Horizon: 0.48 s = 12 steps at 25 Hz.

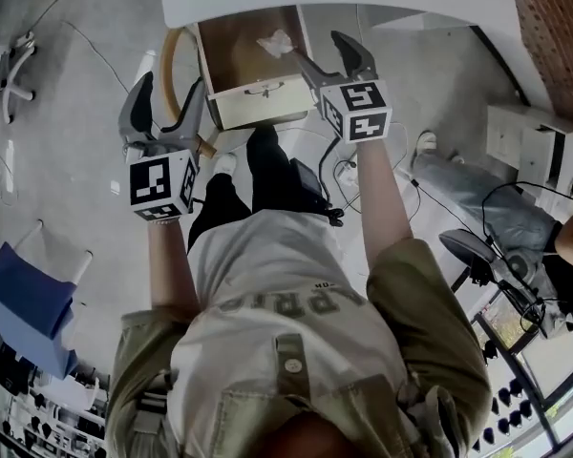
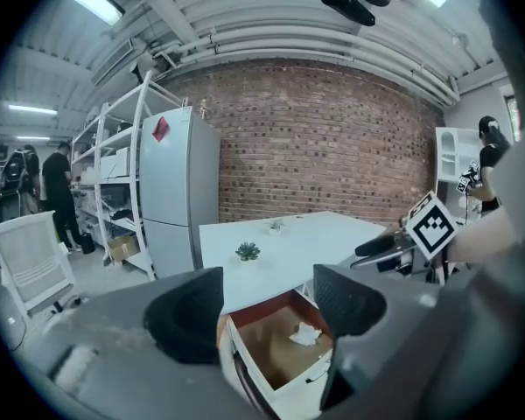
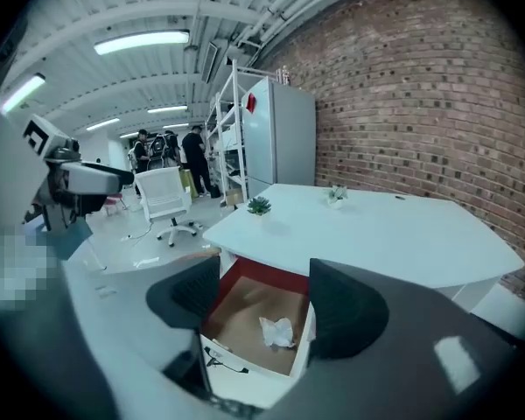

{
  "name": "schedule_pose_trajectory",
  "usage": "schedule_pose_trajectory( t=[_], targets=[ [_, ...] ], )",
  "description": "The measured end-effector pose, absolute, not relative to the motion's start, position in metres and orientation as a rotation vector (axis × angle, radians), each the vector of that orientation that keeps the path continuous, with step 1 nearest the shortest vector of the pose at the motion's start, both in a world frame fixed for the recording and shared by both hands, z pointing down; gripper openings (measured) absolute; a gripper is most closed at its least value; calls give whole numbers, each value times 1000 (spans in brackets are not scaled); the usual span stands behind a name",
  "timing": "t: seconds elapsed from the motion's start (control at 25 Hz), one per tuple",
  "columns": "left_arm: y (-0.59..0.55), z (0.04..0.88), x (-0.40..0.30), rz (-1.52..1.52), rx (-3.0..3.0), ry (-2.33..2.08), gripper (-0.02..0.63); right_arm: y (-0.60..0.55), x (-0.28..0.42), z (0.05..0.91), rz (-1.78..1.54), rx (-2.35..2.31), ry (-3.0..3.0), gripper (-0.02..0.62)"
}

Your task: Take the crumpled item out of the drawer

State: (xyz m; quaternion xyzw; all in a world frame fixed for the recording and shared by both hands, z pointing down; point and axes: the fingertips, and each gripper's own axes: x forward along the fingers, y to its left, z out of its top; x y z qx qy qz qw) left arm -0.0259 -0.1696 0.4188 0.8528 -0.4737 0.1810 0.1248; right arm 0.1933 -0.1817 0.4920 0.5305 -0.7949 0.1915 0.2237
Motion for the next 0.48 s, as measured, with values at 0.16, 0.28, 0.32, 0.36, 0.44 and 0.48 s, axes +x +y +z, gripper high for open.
schedule_pose_trajectory(
  t=[0.16, 0.28, 0.32, 0.36, 0.44, 0.48],
  targets=[
    [-167, 437, -24, 576, 2449, -1369, 330, -196, 182, 537, 551, 1337, -2173, 325],
    [-167, 447, -23, 584, 2428, -1369, 330, -204, 171, 571, 590, 1217, -2170, 324],
    [-167, 449, -22, 580, 2429, -1372, 330, -207, 167, 582, 593, 1175, -2160, 324],
    [-167, 451, -21, 582, 2428, -1373, 330, -209, 164, 594, 591, 1133, -2147, 324],
    [-164, 457, -20, 599, 2423, -1369, 330, -212, 159, 618, 592, 1055, -2118, 324],
    [-162, 461, -19, 609, 2417, -1369, 330, -213, 157, 630, 600, 1022, -2104, 324]
  ],
)
